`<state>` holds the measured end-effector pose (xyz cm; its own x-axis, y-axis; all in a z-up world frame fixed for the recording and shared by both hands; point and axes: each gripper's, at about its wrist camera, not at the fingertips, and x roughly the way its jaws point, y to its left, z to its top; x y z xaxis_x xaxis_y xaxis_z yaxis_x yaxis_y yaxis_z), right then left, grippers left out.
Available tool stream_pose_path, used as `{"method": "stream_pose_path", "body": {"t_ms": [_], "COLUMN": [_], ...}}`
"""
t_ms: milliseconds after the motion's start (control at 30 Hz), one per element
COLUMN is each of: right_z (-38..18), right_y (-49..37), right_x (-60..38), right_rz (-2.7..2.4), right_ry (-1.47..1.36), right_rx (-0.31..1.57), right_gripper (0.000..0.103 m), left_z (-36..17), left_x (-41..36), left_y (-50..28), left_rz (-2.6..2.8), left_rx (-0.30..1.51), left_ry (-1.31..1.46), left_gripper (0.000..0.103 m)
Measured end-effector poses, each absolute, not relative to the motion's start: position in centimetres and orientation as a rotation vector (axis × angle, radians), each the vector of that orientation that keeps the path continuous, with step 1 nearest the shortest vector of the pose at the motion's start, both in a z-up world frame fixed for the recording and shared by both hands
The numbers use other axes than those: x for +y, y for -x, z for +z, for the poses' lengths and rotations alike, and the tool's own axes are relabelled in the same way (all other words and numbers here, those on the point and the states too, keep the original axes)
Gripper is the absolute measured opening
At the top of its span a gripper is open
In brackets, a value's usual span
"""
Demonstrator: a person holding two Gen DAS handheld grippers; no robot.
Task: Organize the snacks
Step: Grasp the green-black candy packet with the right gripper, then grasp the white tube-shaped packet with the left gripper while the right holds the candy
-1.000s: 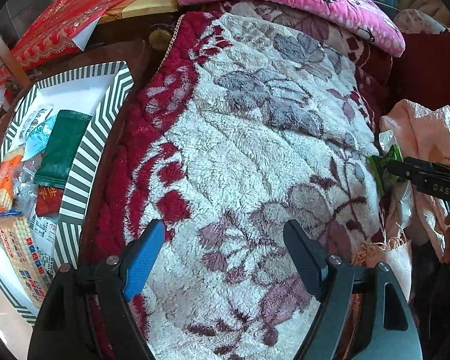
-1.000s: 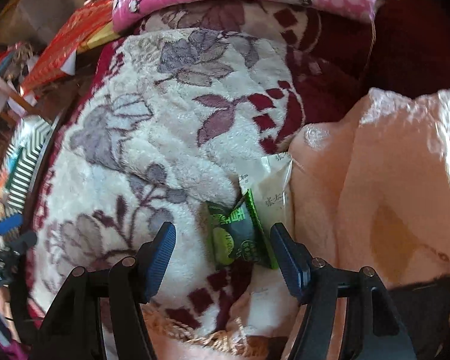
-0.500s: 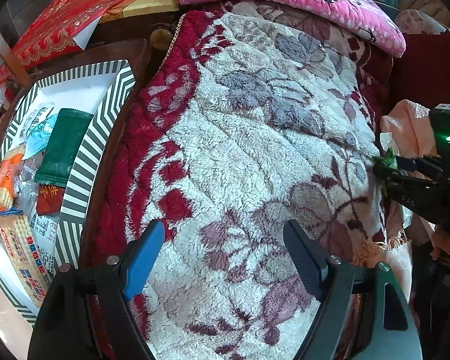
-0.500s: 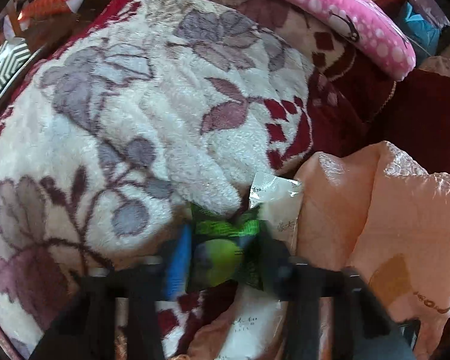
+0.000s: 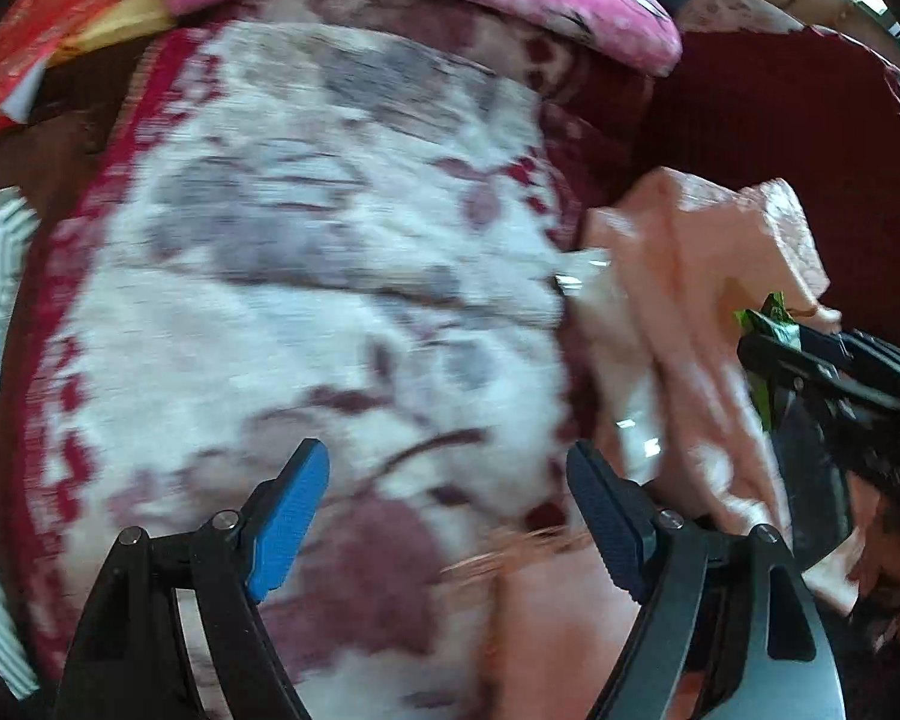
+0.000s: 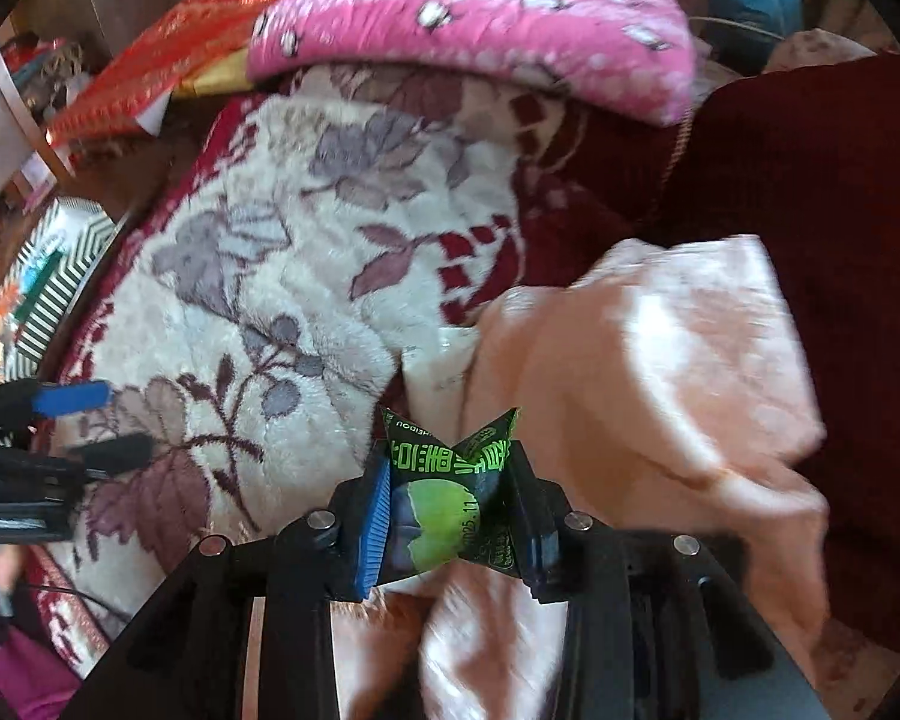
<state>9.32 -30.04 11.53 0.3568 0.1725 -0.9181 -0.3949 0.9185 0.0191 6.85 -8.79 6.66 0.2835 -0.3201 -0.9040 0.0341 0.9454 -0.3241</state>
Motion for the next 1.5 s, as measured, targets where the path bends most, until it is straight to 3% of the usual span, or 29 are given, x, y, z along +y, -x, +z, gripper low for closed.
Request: {"method": "stream_pose_path", "body": {"t_ms": [400, 700, 800, 867, 900, 1100, 1200, 1500], "right_z": [11.5, 11.5, 11.5, 11.4, 11.3, 11.2, 11.3, 11.3], "right_y": [-10.1, -10.2, -10.4, -10.3, -10.4, -10.4, -10.3, -8.8], "right_x": [-34.7, -35.8, -36.0, -35.9, -35.9, -36.0, -35.7, -31.6], "right_rz": [0.363, 0.370, 0.371, 0.367, 0.367, 0.375, 0.387, 0.485], "right_ry": [0.076, 0.022, 0.010, 0.017, 0.015, 0.002, 0.005, 0.045], "right_rx": [1.162, 1.168, 1.169, 1.171, 1.173, 1.178, 1.175, 1.173], "right_gripper": [0.038, 0.039, 0.039, 0.039, 0.039, 0.039, 0.039, 0.039], "left_z": [2.1, 0.6, 0.1, -0.1, -0.4, 0.0, 1.0, 3.3], "left_x": [-17.0, -19.3, -20.0, -20.3, -21.1, -19.9, -18.3, -13.3], "left_y": [-11.4, -12.8, -12.8, -12.8, -13.0, -11.5, -10.5, -7.2], "left_rz": [-0.306, -0.287, -0.284, -0.283, -0.299, -0.318, -0.311, -0.298], "left_rx": [1.442, 1.452, 1.457, 1.463, 1.467, 1.449, 1.429, 1.393], "left_ry": [0.417, 0.484, 0.462, 0.434, 0.432, 0.404, 0.369, 0.329], "left_gripper": [0.081, 0.080, 0.069, 0.048, 0.033, 0.025, 0.015, 0.012]}}
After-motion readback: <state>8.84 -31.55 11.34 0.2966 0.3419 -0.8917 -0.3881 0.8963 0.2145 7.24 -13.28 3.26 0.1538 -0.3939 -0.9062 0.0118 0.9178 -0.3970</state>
